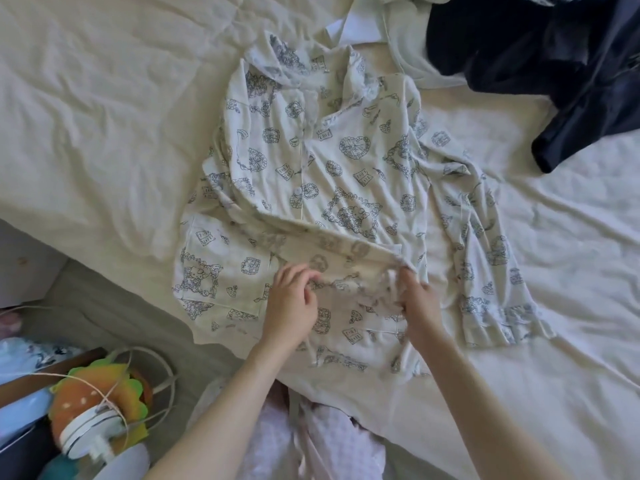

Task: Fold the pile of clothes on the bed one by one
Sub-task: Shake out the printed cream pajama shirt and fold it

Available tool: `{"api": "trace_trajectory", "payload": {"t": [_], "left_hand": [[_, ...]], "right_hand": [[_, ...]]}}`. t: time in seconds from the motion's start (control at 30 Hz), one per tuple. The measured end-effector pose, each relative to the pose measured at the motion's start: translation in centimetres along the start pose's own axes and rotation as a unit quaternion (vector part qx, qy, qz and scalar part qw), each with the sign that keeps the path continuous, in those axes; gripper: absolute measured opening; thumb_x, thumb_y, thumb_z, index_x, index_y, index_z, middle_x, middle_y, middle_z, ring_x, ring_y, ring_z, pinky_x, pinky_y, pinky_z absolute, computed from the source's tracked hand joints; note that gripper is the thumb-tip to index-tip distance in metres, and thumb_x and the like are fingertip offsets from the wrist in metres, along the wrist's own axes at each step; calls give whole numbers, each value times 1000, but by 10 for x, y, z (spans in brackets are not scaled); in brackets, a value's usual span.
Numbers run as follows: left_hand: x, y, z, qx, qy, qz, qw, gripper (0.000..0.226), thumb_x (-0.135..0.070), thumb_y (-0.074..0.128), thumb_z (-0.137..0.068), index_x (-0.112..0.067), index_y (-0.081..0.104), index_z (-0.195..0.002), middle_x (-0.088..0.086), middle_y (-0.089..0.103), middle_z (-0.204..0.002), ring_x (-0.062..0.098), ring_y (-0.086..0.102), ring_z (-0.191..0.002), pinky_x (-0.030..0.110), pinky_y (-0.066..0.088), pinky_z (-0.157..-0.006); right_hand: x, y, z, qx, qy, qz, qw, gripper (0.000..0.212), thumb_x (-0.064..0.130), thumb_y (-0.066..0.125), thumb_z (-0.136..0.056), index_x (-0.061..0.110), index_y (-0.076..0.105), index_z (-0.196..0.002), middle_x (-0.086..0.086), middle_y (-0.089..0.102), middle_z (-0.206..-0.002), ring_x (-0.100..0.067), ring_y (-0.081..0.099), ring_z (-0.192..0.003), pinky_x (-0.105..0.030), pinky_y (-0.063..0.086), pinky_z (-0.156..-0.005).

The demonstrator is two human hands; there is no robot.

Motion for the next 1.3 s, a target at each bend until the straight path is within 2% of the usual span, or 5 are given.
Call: {"api": "trace_trajectory", "payload": {"t": [0.2, 0.4, 0.83, 1.17, 1.3], "left_hand": [[20, 28, -2, 166, 42, -181, 969, 56, -19, 38, -98, -25, 17, -150, -3, 4, -159, 21, -5, -146, 35, -9, -114], [19, -10, -15, 85, 18, -27, 996, 36, -13, 40, -98, -15, 48, -133, -2, 43, -141, 11, 35, -131, 17, 19, -105], [109, -149, -125, -142, -92, -69, 983, 53, -16, 64, -87, -3, 41, -134, 19, 49, -125, 35, 47, -113, 45, 41, -89], [148, -151, -147, -148, -63, 52, 986, 26, -15, 49, -95, -16, 55, -120, 3, 65, -107, 24, 62, -91, 40, 48, -77], [155, -155, -141, -171, -44, 17, 984, 15, -15, 53, -95, -10, 58, -108, 2, 65, -84, 27, 62, -70, 31, 41, -59]], "right_hand": [[-33, -38, -21, -70, 169, 57, 981, 36, 40, 55, -92, 6, 58, -80, -7, 55, -69, -21, 53, -59, -28, 50, -41], [30, -29, -12, -144, -101, 401, 899, 46, 39, 46, -93, 11, 46, -129, -15, 46, -134, -32, 43, -122, -51, 34, -104], [191, 227, -24, 92, -408, 489, 766, 51, 47, 43, -96, 10, 48, -131, -11, 54, -129, -25, 54, -114, -44, 46, -95], [250, 338, -85, 75, -198, 314, 926, 27, 11, 53, -89, 16, 46, -63, 3, 46, -61, -8, 41, -51, -17, 38, -40], [256, 340, -98, 75, -114, 181, 974, 24, 6, 58, -86, 12, 46, -67, -11, 65, -88, -18, 64, -80, -28, 55, -74]]}}
Point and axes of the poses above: each hand's wrist, its own z-axis away from the middle knuckle, its own y-axis out of the palm, x = y × z, the point moved 6 cm from there along -z, towards the middle knuckle
